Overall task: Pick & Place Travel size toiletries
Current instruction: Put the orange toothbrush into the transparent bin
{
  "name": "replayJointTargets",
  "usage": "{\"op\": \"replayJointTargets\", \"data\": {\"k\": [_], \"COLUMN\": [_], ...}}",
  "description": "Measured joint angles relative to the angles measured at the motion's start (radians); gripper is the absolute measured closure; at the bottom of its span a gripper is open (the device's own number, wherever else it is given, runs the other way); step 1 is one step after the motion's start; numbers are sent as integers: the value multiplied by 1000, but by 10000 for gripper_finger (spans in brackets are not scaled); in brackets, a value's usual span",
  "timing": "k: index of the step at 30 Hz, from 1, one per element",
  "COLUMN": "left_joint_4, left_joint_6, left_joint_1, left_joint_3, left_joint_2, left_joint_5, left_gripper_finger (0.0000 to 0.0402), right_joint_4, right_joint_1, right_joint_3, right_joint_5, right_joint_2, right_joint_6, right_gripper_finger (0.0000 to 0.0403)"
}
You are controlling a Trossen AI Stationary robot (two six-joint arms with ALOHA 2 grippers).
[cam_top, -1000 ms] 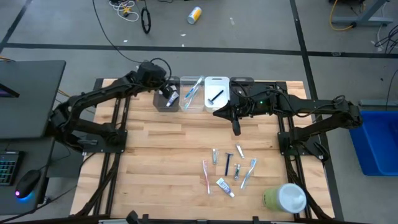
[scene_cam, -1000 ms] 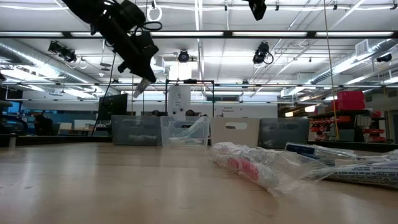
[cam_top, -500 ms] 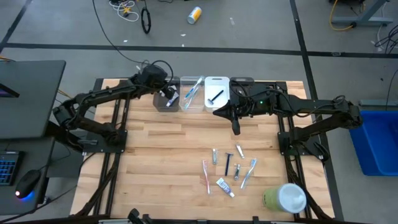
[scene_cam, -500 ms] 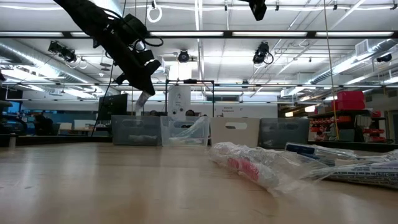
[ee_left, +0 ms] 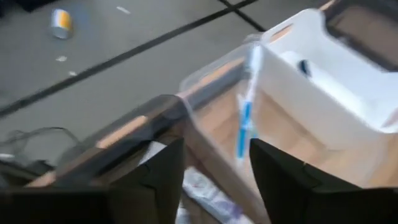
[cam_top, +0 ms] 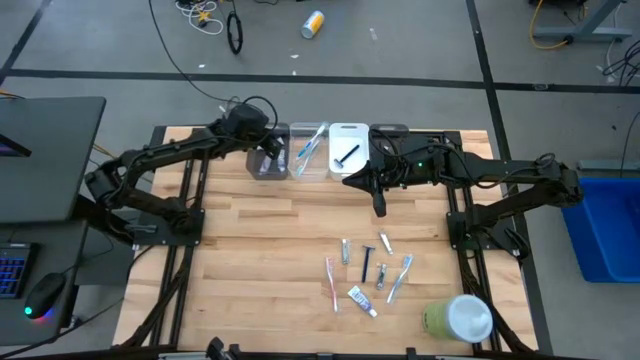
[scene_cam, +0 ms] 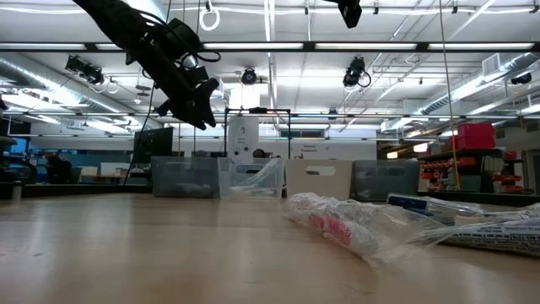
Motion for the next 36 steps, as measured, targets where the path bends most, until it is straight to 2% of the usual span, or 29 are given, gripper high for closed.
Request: {"op": "replayJointTargets", "data": {"k": [4,8,17,22,32,36], "left_joint_4": [3,11,31,85,212,219], "left_joint_6": [-26,-32,-68,-79,-30,-5], "left_joint_1": [-16,-58,-154,-249,-449,-518], "left_joint_3": [1,2,3,2,3,3], "left_joint_2": [-50,-133,-261,-300,-315,-315], "left_joint_5": [35,39,47,55,55,55], "left_gripper_finger": [196,207,274,316,384,396], "right_joint_4": [-8,-17,-22,-22,-22,-22], "right_joint_1": [0,0,1,9,62,91], "right_joint_3": [0,0,0,0,0,0], "right_joint_5": [0,0,-11,-11,-10,-10], "right_joint_2": [0,0,-1,-2,-2,-3], "right_joint_6": [-4,-9,-36,-64,-122,-128], "right_gripper_finger": [384,384,385,385,387,387]}}
